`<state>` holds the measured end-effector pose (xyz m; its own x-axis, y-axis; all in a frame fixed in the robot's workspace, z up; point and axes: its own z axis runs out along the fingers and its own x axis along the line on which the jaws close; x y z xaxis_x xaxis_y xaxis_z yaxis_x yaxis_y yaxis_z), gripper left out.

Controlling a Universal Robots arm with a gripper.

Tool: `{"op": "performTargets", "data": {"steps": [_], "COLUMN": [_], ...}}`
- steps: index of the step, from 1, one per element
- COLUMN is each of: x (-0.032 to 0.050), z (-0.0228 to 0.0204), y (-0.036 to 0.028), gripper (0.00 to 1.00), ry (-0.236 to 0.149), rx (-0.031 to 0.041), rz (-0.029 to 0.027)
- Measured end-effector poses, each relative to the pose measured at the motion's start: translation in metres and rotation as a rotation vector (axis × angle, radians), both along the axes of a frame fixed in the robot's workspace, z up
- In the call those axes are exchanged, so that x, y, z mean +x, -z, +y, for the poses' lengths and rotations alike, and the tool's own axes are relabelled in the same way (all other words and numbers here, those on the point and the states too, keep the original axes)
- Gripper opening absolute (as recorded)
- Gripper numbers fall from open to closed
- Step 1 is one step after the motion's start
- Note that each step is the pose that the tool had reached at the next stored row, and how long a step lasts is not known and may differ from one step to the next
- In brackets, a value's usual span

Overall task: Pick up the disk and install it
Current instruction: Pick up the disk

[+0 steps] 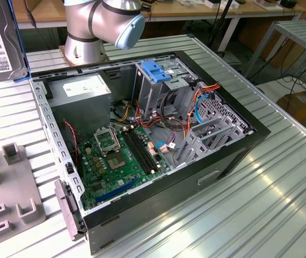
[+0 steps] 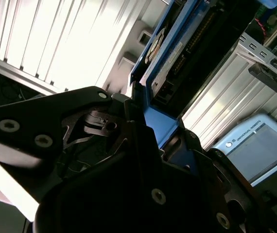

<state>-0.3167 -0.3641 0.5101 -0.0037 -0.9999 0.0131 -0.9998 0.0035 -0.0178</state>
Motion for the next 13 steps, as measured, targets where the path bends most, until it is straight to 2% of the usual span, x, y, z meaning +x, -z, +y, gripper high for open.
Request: {"op": "performTargets", "data": {"steps": [13], "x": [0.0133], "z": [0.0], "y": [0.0], "gripper": [0.37], "ry": [0.0], "rx": [0.0], "rz": [0.0]}}
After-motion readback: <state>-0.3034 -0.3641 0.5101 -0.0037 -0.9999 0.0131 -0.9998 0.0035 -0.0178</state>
